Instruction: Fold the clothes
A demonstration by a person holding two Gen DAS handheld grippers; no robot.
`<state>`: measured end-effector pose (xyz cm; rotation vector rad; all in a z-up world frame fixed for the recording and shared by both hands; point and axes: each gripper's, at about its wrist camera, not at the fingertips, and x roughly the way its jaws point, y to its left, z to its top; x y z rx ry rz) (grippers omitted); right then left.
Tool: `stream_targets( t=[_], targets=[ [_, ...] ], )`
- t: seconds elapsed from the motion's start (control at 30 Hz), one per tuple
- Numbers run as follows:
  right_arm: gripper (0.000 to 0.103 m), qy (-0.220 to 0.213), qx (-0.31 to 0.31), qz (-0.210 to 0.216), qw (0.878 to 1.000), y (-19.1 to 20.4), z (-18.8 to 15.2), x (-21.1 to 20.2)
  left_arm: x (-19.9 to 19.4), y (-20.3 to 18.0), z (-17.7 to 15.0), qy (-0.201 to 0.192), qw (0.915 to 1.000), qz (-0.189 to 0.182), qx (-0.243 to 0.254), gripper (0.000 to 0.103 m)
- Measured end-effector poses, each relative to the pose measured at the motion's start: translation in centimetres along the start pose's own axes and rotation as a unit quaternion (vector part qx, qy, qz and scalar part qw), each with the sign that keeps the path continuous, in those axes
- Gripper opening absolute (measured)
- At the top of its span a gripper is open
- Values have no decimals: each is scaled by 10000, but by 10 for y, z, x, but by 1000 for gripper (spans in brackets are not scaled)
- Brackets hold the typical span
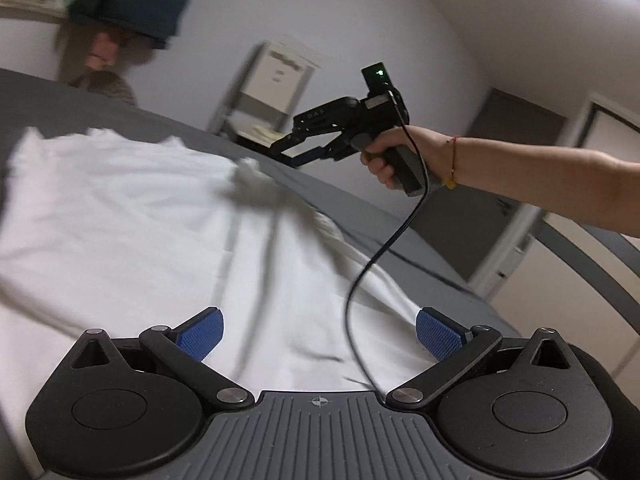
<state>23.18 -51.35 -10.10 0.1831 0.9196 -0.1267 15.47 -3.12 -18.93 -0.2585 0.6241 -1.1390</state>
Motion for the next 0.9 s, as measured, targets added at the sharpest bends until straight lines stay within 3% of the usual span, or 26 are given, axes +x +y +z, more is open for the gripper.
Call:
stream_targets(
  t=[0.13, 0.27, 0.4, 0.6, 0.8, 0.9],
  targets=[
    [54, 44, -832, -519, 9952, -13, -57, -30, 15, -14, -5, 443, 9980, -401, 226, 103],
    [54, 76, -1155, -596, 9915, -7, -105, -18, 33, -24, -14, 844, 9949, -392, 379, 103],
    [55, -431, -950, -701, 9921, 5, -121, 4, 39, -21, -22, 898, 9947, -338, 355, 103],
    [56, -1209, -205, -1456, 9817, -8, -128, 7, 38, -14, -24, 806, 9956, -429, 203, 103],
    [69, -1143, -368, -1410, 9827, -43, -145, -7, 37, -6, -25, 713, 9961, -519, 51, 103],
    [69, -969, -151, -976, 9904, -51, -145, -10, 36, -4, -25, 686, 9962, -539, 11, 103]
  ],
)
